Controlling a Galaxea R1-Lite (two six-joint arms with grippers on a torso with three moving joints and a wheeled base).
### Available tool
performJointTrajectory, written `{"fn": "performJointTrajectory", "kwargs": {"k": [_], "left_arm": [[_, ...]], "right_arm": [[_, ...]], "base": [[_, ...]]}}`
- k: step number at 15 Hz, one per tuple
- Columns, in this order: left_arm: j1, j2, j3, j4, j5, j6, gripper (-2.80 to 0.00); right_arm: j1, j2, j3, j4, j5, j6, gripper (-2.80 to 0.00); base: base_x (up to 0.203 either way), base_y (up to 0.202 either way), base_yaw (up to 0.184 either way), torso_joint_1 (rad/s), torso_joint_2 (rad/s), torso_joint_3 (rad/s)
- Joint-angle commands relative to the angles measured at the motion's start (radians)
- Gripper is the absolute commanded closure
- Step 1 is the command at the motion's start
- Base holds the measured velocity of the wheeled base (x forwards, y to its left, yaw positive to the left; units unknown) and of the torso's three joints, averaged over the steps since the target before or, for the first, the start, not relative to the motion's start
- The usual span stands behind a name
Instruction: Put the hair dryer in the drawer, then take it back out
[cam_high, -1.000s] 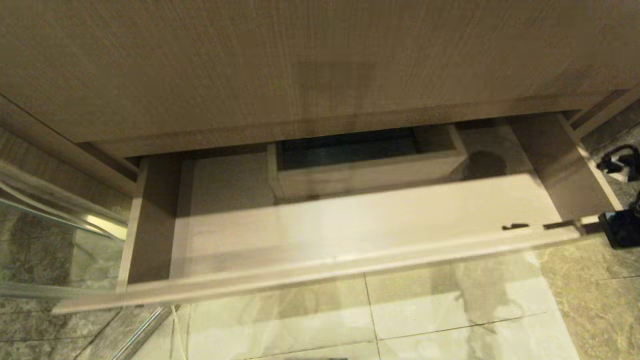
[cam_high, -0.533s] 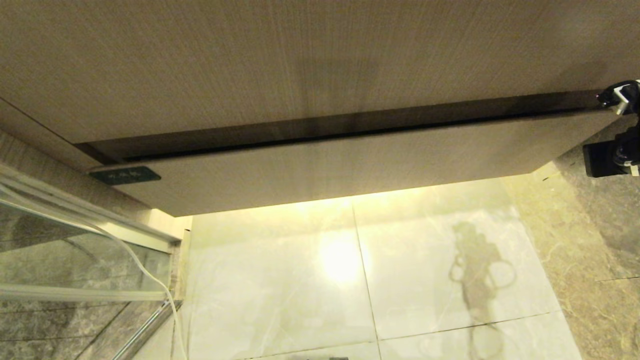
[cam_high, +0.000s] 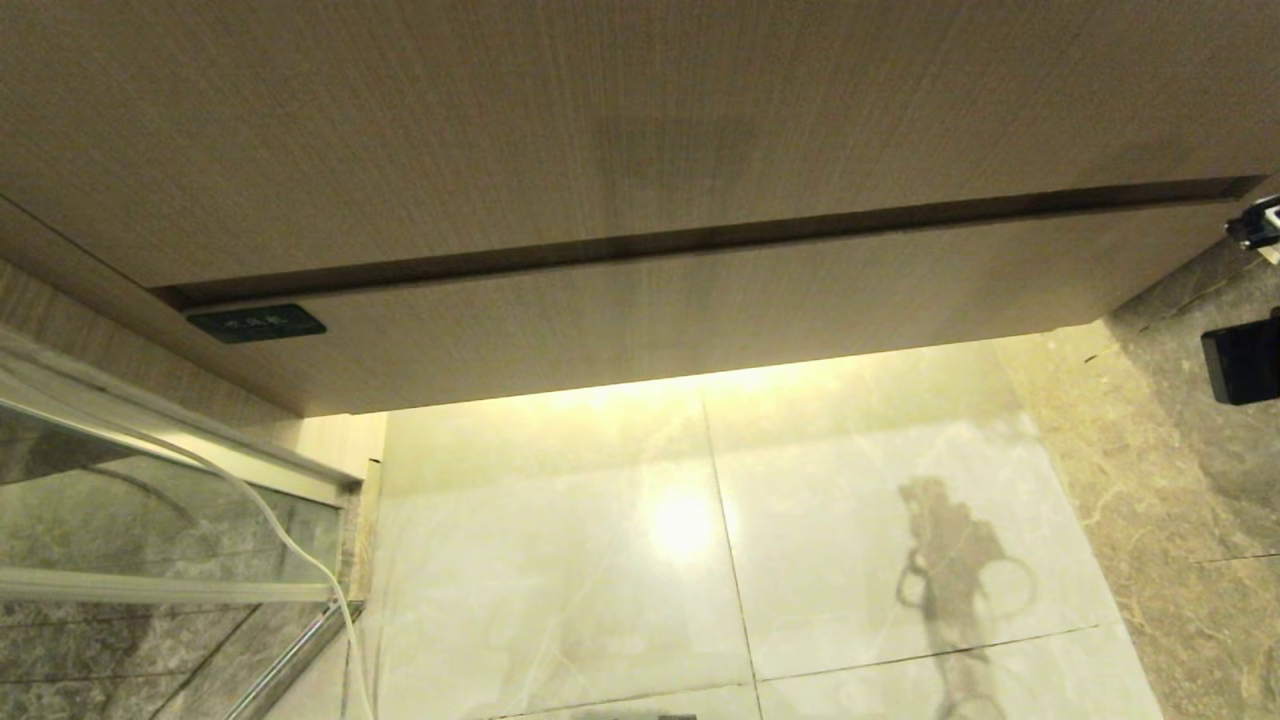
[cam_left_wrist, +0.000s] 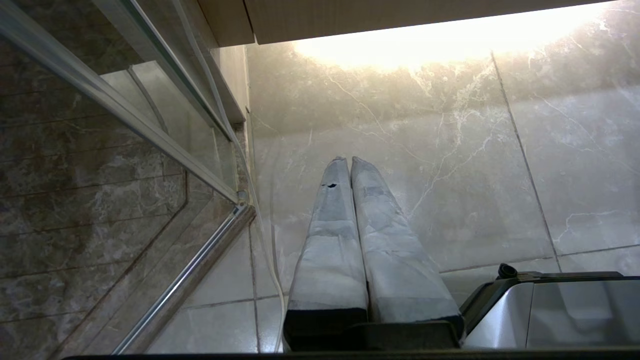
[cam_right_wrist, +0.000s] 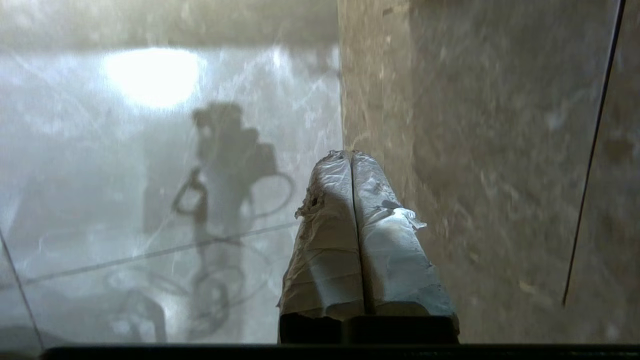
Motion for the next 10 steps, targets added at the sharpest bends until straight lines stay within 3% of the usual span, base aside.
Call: {"fn": "performJointTrajectory", "kwargs": {"k": [1,5,10], "left_arm": [[0.000,0.002,0.000,0.000,0.000,0.000,0.00],[0.000,0.000,0.000,0.000,0.000,0.000,0.00],[0.000,0.002,0.000,0.000,0.000,0.000,0.00]], "right_arm": [[0.016,-0.124,0.096,0.020,0.001,-0.002,0.00],[0.024,-0.293,0.267,0.127,0.027,-0.003,0.00],[0.024,-0.678,0.590,0.109,0.213,0.004,0.00]], "base": [[0.000,0.000,0.000,0.000,0.00,0.000],[0.000,0.000,0.000,0.000,0.00,0.000],[0.000,0.000,0.000,0.000,0.00,0.000]]}}
